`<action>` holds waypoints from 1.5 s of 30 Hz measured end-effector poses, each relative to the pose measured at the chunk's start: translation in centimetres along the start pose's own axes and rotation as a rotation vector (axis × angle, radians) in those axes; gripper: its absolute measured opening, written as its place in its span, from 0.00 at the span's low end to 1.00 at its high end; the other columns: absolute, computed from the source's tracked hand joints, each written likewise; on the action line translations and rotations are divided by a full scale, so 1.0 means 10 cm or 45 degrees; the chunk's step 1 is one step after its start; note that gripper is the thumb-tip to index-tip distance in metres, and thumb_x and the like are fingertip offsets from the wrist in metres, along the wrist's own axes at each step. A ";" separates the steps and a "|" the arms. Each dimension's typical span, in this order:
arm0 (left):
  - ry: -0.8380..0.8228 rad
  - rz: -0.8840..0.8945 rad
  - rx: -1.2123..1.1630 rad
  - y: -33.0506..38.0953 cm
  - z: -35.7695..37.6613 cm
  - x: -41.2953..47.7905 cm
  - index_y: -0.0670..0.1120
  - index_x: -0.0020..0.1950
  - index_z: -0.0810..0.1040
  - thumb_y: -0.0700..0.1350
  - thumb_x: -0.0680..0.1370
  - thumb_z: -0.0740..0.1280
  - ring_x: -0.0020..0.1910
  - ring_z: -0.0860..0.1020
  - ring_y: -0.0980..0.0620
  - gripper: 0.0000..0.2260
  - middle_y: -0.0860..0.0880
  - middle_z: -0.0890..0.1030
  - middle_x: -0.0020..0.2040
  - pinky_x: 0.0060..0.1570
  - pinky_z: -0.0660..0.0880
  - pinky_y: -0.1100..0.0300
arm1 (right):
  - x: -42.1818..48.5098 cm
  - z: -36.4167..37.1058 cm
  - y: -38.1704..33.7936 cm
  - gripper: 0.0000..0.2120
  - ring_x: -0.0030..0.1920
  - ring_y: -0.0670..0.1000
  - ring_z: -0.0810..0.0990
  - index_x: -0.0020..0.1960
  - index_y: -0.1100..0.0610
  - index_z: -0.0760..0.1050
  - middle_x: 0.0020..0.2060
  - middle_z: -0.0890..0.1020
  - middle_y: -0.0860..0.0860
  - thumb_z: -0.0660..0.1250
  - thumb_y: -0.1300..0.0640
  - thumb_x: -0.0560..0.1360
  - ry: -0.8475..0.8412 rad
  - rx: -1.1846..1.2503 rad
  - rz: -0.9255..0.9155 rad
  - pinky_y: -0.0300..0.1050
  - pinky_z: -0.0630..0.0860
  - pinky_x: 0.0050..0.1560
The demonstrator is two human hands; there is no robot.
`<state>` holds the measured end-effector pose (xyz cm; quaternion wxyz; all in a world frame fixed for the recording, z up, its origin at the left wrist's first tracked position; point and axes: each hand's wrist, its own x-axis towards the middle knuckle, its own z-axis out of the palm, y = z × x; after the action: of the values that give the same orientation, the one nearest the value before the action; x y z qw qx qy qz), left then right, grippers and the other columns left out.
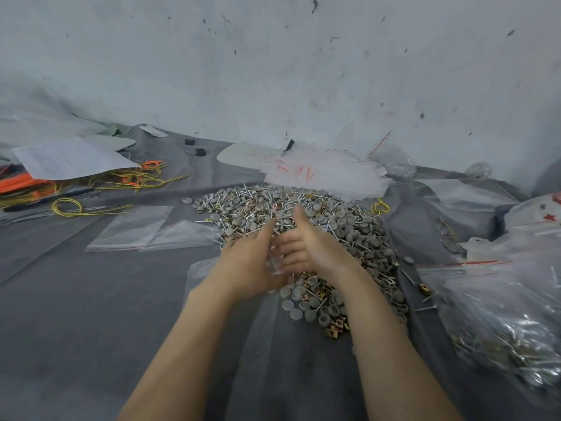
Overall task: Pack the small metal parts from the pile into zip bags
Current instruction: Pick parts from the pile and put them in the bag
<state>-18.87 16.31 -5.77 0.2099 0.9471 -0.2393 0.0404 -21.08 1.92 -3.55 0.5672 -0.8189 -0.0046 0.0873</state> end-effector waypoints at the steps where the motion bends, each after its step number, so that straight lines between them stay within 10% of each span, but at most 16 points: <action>1: 0.037 -0.011 -0.032 -0.05 0.01 -0.02 0.50 0.78 0.48 0.57 0.70 0.73 0.63 0.73 0.45 0.46 0.47 0.74 0.67 0.66 0.67 0.49 | -0.06 -0.03 0.00 0.26 0.38 0.47 0.84 0.45 0.52 0.78 0.41 0.84 0.50 0.51 0.34 0.76 0.096 -0.156 -0.040 0.40 0.81 0.40; 4: 0.121 -0.088 -0.081 -0.20 0.03 -0.04 0.48 0.77 0.53 0.60 0.69 0.73 0.63 0.74 0.45 0.44 0.45 0.75 0.66 0.62 0.70 0.50 | -0.25 -0.08 0.05 0.05 0.37 0.44 0.81 0.43 0.50 0.76 0.40 0.81 0.45 0.68 0.50 0.76 0.071 -0.793 -0.004 0.41 0.79 0.39; 11: 0.276 -0.214 0.007 -0.23 0.22 -0.01 0.52 0.77 0.54 0.64 0.69 0.69 0.71 0.64 0.44 0.43 0.50 0.66 0.73 0.68 0.58 0.47 | -0.16 0.25 0.18 0.10 0.52 0.57 0.78 0.57 0.56 0.73 0.55 0.75 0.54 0.64 0.63 0.76 0.243 -1.232 0.081 0.53 0.76 0.53; 22: 0.510 -0.122 -0.043 -0.13 0.09 -0.03 0.50 0.76 0.56 0.62 0.72 0.68 0.67 0.69 0.47 0.38 0.50 0.71 0.69 0.66 0.59 0.51 | 0.08 -0.02 0.23 0.06 0.39 0.37 0.74 0.50 0.52 0.74 0.41 0.77 0.44 0.69 0.57 0.75 0.757 -0.231 -0.205 0.25 0.66 0.32; 34: 0.208 -0.146 0.171 0.07 -0.20 -0.06 0.49 0.71 0.61 0.61 0.72 0.67 0.67 0.69 0.46 0.32 0.48 0.71 0.66 0.63 0.61 0.50 | 0.01 0.06 0.08 0.05 0.36 0.39 0.80 0.52 0.48 0.78 0.42 0.85 0.42 0.66 0.56 0.77 0.254 0.081 -0.326 0.33 0.74 0.38; 38: 0.440 -0.067 -0.234 0.08 -0.36 -0.08 0.49 0.74 0.61 0.58 0.71 0.71 0.65 0.71 0.47 0.36 0.49 0.72 0.67 0.66 0.65 0.50 | -0.08 -0.11 0.10 0.02 0.38 0.39 0.80 0.47 0.47 0.78 0.41 0.84 0.43 0.68 0.53 0.76 0.498 -0.093 -0.246 0.36 0.73 0.42; 45: 0.777 -0.162 -1.136 -0.01 -0.60 -0.19 0.52 0.69 0.67 0.64 0.64 0.73 0.60 0.74 0.57 0.38 0.57 0.76 0.59 0.60 0.70 0.56 | -0.12 0.16 0.16 0.06 0.47 0.51 0.77 0.50 0.54 0.77 0.45 0.78 0.50 0.70 0.57 0.74 0.017 -0.878 0.028 0.43 0.75 0.48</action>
<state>-20.34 19.67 -0.70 0.6533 0.7241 -0.1037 0.1952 -22.62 2.77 -5.41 0.2559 -0.9630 -0.0212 0.0812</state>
